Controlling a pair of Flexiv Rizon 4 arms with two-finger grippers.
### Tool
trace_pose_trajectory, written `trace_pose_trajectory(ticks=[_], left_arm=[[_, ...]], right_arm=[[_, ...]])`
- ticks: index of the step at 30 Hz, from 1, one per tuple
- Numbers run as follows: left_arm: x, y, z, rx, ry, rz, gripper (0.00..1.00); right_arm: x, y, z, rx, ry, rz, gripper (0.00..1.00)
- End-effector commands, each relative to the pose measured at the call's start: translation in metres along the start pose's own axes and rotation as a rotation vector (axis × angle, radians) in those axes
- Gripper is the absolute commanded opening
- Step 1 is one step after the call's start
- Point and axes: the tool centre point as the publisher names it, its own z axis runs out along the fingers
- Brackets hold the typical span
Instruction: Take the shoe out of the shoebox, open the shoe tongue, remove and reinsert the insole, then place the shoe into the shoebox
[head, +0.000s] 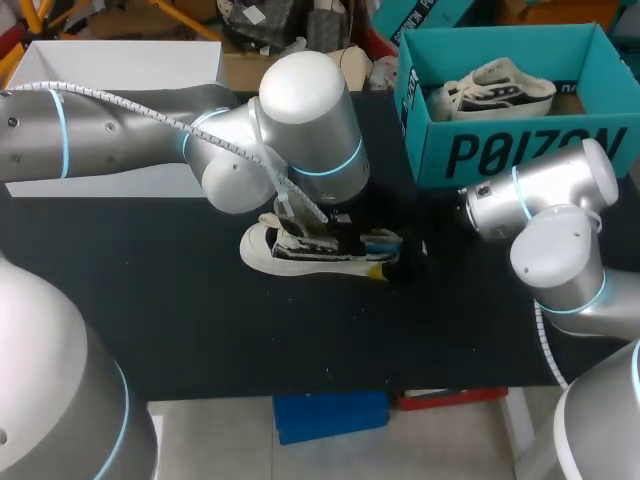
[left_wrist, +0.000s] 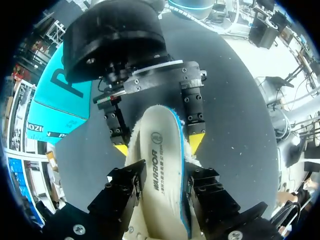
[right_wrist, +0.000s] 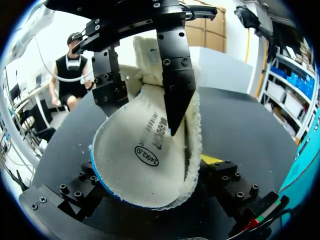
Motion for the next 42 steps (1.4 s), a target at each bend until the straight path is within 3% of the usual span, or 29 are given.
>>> trace_pose_trajectory(ticks=[1,3,6,7,8,16,23,29,36,38,42], left_arm=[[-0.002,-0.009,0.004,0.004,-0.009,-0.001,0.42],[-0.003,-0.012,0.003,0.006,-0.011,0.001,0.40],[-0.004,-0.015,0.003,0.009,-0.014,0.010,0.29],[-0.004,-0.016,0.003,0.009,-0.015,0.010,0.18],[-0.004,-0.016,0.003,0.009,-0.015,0.011,0.00],[0.008,-0.011,-0.022,0.037,-0.017,0.043,0.00],[0.022,-0.010,-0.058,0.132,-0.007,0.042,0.00],[0.033,-0.033,-0.097,0.318,0.078,0.035,0.00],[0.039,-0.073,-0.167,0.547,0.122,0.026,0.00],[0.039,-0.080,-0.188,0.584,0.114,0.026,0.00],[0.036,-0.086,-0.224,0.728,0.210,-0.005,0.00]], right_arm=[[0.000,-0.002,0.001,0.001,-0.001,0.001,0.00],[0.000,-0.002,0.001,0.001,-0.001,0.001,0.00],[0.000,-0.002,0.001,0.001,-0.001,0.001,0.00],[0.000,-0.002,0.001,0.001,-0.001,0.001,0.00],[0.000,-0.002,0.001,0.001,-0.001,0.001,0.00],[0.000,-0.002,0.001,0.001,-0.001,0.001,0.00],[0.000,-0.002,0.001,0.001,-0.001,0.001,0.00],[0.000,-0.002,0.001,0.001,-0.001,0.001,0.00],[0.000,-0.002,0.001,0.001,-0.001,0.001,0.00],[0.000,-0.002,0.001,0.001,-0.001,0.001,0.00],[0.000,-0.002,0.001,0.001,-0.001,0.001,0.00]])
